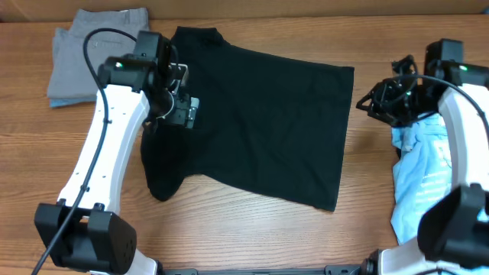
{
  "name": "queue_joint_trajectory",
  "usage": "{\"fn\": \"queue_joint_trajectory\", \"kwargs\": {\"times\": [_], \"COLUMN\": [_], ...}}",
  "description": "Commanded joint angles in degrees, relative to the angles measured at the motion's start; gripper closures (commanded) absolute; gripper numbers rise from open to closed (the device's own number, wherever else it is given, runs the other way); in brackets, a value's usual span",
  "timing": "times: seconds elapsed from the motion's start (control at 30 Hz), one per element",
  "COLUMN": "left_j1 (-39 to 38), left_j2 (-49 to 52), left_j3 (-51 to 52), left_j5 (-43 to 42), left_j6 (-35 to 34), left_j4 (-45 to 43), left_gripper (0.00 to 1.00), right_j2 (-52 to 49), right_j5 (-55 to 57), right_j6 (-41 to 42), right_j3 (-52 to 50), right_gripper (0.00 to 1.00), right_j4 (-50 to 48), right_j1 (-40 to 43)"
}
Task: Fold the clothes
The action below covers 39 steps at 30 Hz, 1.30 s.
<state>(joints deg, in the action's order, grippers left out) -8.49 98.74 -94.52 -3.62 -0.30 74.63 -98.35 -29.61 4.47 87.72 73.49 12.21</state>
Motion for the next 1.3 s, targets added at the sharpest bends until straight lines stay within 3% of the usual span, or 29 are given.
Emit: {"fn": "queue_joint_trajectory", "kwargs": {"times": [0.0,0.1,0.47,0.6,1.27], "left_j1": [1.3,2.8,5.3,5.3,5.1], "left_j2": [-1.0,-1.0,-1.0,-0.9,-0.9], "left_j3": [-2.8,-2.7,-2.7,-2.7,-2.7], "left_j5": [1.5,1.5,1.2,1.2,1.0], "left_j6": [-1.3,-1.5,-1.4,-1.4,-1.4], "left_j4": [3.5,4.8,1.4,0.5,-0.1], "left_gripper": [0.15,0.14,0.07,0.06,0.06], "right_j2": [0.5,0.5,0.3,0.2,-2.8], "right_j5": [0.6,1.7,1.7,1.9,2.5], "right_j6": [0.2,0.8,8.7,9.1,9.3], "right_j3": [-1.3,-7.7,-30.4,-34.0,-37.3], "right_gripper": [0.58,0.55,0.55,0.62,0.65], "right_j4": [2.8,0.0,-29.6,-36.0,-43.9], "right_j1": [-0.9,-1.9,-2.2,-2.2,-3.5]}}
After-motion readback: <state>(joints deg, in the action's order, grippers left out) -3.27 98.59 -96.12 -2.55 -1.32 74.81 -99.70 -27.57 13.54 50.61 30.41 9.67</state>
